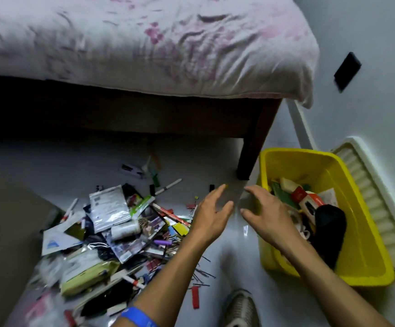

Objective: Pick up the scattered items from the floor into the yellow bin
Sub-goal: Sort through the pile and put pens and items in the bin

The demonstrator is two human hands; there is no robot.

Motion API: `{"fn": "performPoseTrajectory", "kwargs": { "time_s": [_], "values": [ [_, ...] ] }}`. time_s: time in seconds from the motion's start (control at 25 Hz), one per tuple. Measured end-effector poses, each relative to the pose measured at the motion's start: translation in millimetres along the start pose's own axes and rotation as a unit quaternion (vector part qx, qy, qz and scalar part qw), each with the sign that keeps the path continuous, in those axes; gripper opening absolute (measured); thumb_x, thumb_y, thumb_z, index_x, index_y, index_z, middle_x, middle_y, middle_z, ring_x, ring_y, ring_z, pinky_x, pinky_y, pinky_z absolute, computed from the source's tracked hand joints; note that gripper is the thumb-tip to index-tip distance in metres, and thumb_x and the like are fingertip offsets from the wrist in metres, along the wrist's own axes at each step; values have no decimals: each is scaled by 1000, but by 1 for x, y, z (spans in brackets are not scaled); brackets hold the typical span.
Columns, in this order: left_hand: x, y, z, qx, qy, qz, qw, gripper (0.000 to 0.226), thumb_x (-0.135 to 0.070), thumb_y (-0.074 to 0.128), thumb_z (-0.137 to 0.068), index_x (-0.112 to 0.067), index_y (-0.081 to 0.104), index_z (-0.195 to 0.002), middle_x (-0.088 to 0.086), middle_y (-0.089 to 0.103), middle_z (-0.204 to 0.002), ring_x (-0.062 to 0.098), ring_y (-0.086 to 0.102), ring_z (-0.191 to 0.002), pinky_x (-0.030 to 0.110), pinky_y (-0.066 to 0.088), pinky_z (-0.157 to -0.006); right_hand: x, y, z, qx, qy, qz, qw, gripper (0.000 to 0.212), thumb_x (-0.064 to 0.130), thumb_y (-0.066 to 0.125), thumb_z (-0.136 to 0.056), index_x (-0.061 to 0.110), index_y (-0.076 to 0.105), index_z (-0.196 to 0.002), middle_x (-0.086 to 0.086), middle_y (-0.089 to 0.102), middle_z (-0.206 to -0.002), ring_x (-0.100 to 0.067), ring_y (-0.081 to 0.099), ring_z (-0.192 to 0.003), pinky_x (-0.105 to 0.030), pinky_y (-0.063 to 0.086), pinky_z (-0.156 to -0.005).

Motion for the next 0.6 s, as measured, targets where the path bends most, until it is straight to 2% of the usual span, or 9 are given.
{"fn": "performPoseTrajectory", "kwargs": {
  "time_s": [0.08, 0.16, 0.24, 0.36, 0.4, 0.52, 0.6],
  "values": [
    [28, -27, 7, -24, -36, 1, 999, 55, -40, 54, -95, -39, 36, -147, -5, 40, -152, 16, 44, -132, 30, 50, -95, 28, 32, -10, 50, -23, -5, 998, 58, 28, 68, -86, 22, 47, -140, 1, 44, -149, -18, 41, -135, -29, 33, -108],
    [56, -49, 10, -50, -69, -21, 996, 55, -37, 55, -94, -36, 38, -147, -4, 42, -151, 14, 45, -131, 27, 42, -101, 39, 63, -20, 95, -21, -9, 995, 57, 28, 67, -87, 24, 47, -140, 2, 43, -149, -17, 41, -135, -29, 34, -108],
    [86, -73, 1, -68, -105, -40, 991, 57, -33, 57, -93, -35, 39, -147, -3, 44, -150, 14, 46, -130, 25, 36, -102, 42, 94, -40, 131, -10, -3, 991, 52, 29, 66, -87, 25, 49, -137, 3, 46, -145, -14, 45, -129, -22, 33, -99],
    [121, -107, -36, -91, -135, -59, 985, 58, -26, 58, -91, -35, 41, -146, 1, 54, -139, 10, 59, -101, 26, 45, -93, 48, 142, -91, 170, -5, 3, 985, 48, 29, 66, -87, 23, 53, -133, 1, 51, -139, -15, 50, -123, -20, 34, -92],
    [128, -118, -49, -99, -138, -66, 983, 58, -23, 58, -90, -33, 43, -145, 1, 56, -138, 11, 61, -100, 27, 47, -93, 51, 156, -108, 180, -7, 5, 984, 49, 27, 66, -86, 21, 54, -133, -1, 53, -139, -17, 51, -123, -20, 35, -92],
    [149, -153, -93, -119, -152, -101, 976, 59, -18, 60, -84, -25, 49, -142, 3, 57, -138, 23, 56, -121, 30, 47, -99, 66, 205, -160, 210, -15, 9, 977, 51, 25, 66, -84, 22, 53, -134, -1, 53, -139, -19, 53, -122, -23, 40, -95],
    [166, -178, -118, -119, -144, -126, 974, 54, -19, 61, -80, -25, 56, -133, 7, 61, -131, 28, 58, -116, 33, 51, -93, 81, 237, -196, 243, -38, 38, 968, 55, 25, 64, -86, 26, 47, -139, 0, 49, -142, -19, 52, -123, -27, 43, -97]
  ]
}}
Point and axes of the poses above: each hand's wrist, its own z-axis away from the middle knuckle, its own y-axis out of the palm, x = y × z, the point moved 2 cm from there along -z, towards the middle knuckle
